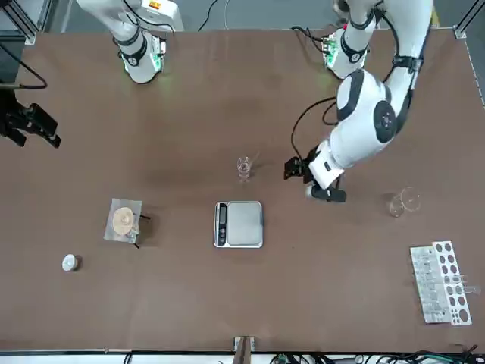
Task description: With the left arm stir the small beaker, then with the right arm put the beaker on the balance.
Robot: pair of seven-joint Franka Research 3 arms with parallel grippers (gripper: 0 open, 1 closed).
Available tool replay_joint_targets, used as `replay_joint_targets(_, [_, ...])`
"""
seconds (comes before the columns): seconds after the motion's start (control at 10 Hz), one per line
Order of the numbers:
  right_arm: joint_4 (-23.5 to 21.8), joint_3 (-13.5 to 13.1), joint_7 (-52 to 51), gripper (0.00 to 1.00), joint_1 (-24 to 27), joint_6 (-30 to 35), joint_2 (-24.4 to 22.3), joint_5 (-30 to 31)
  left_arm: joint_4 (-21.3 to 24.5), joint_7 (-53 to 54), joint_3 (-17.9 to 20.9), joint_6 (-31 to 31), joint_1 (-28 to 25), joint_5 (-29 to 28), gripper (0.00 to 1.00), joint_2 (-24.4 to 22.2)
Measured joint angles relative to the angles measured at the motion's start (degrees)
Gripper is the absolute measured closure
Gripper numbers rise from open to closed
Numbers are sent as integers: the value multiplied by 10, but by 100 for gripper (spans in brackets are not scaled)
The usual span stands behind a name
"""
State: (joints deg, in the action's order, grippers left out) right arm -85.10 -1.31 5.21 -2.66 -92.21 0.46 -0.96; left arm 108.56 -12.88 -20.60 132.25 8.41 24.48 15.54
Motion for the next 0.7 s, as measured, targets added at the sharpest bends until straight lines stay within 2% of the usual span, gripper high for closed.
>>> replay_joint_targets(0.2, [-9,0,0,0,0,-21,1,0,87,0,-42,125,0,40,17,-15])
replay_joint_targets(0.4, [-33,0,0,0,0,-55,3,0,164,-1,-83,223,0,81,19,-34])
replay_joint_targets(0.7, [-39,0,0,0,0,-63,4,0,243,-5,-153,348,0,149,21,-49])
